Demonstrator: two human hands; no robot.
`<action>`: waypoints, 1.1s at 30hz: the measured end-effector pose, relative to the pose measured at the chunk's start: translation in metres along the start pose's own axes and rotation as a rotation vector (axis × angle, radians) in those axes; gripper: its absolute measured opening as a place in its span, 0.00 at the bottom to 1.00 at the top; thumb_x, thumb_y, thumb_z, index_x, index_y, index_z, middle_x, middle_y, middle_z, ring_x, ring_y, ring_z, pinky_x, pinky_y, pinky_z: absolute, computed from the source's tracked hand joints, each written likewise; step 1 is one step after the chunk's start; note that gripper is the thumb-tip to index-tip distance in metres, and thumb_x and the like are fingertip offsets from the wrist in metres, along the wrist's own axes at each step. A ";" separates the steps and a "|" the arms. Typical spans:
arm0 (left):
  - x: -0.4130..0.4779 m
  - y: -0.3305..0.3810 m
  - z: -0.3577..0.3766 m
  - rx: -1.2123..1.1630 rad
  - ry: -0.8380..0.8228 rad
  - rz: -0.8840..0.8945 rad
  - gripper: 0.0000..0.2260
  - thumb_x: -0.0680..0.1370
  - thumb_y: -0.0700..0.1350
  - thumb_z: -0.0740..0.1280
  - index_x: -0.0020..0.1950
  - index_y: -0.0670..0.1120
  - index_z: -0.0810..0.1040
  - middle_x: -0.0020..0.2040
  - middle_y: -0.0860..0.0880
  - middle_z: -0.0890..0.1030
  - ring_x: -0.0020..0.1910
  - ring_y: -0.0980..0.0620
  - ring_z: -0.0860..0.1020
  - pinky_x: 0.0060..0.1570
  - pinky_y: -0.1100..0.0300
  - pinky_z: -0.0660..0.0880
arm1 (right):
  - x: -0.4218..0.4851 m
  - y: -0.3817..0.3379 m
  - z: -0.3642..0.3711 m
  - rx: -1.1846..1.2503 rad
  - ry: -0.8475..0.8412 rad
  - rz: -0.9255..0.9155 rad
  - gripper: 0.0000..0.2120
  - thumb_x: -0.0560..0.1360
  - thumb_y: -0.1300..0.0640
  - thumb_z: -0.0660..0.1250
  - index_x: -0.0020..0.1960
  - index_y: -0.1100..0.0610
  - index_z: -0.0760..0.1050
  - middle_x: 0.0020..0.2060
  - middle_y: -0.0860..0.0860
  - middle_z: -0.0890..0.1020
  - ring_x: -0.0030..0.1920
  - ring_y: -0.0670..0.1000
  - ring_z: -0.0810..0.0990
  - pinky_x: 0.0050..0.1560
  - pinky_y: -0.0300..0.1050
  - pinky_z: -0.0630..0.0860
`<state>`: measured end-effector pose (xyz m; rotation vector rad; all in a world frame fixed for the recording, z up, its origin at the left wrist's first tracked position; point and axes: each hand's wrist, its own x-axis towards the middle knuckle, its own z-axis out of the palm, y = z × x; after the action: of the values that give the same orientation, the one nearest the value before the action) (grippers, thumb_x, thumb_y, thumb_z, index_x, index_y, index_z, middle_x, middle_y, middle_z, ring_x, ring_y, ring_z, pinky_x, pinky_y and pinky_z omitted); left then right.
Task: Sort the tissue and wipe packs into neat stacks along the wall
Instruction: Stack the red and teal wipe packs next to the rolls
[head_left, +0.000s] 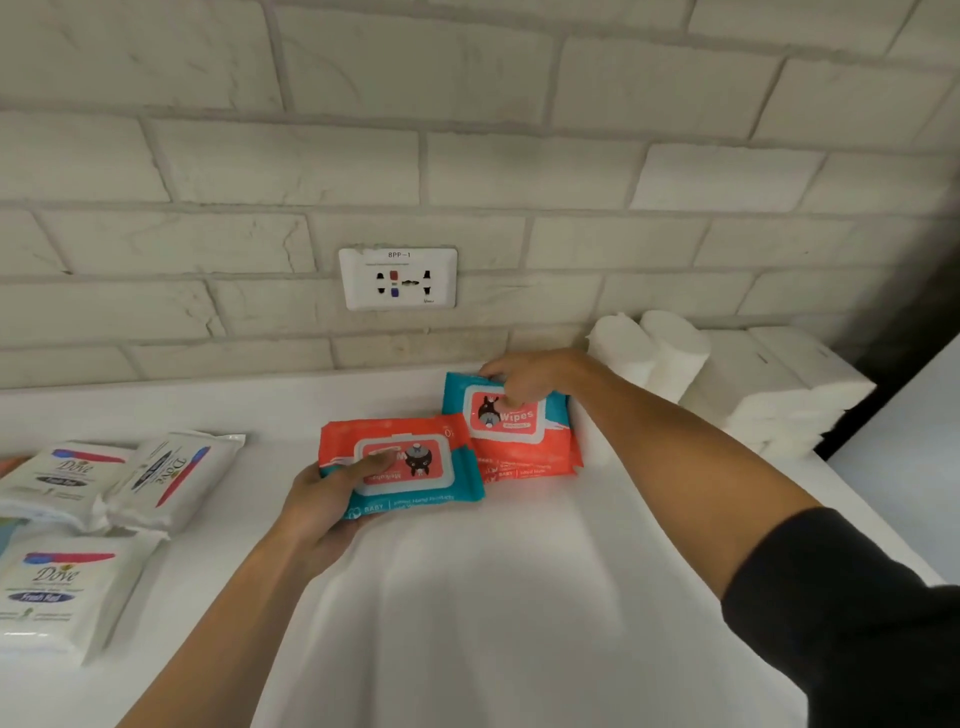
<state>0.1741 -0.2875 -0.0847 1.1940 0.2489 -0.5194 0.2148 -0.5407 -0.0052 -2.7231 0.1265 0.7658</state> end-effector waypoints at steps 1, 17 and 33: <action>0.002 -0.002 0.001 0.008 -0.003 -0.003 0.16 0.73 0.37 0.72 0.61 0.44 0.78 0.52 0.43 0.85 0.50 0.43 0.84 0.43 0.48 0.81 | 0.003 0.000 -0.001 -0.025 -0.019 0.002 0.26 0.78 0.59 0.65 0.74 0.51 0.63 0.62 0.54 0.78 0.53 0.54 0.83 0.52 0.48 0.82; 0.021 -0.016 0.018 -0.033 0.019 -0.078 0.15 0.73 0.38 0.73 0.59 0.45 0.79 0.51 0.43 0.85 0.49 0.43 0.85 0.45 0.47 0.81 | -0.002 0.024 0.049 0.139 0.706 -0.058 0.14 0.73 0.65 0.71 0.56 0.52 0.79 0.57 0.51 0.80 0.57 0.51 0.77 0.60 0.49 0.75; 0.047 -0.019 0.083 0.186 0.064 0.062 0.13 0.74 0.41 0.73 0.57 0.46 0.78 0.52 0.46 0.84 0.47 0.47 0.84 0.41 0.50 0.81 | -0.056 0.042 0.123 0.494 0.750 -0.115 0.18 0.78 0.57 0.67 0.67 0.52 0.68 0.59 0.46 0.77 0.56 0.46 0.78 0.55 0.39 0.76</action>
<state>0.1980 -0.3816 -0.0912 1.3961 0.2211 -0.4581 0.0990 -0.5413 -0.0863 -2.3587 0.2743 -0.3161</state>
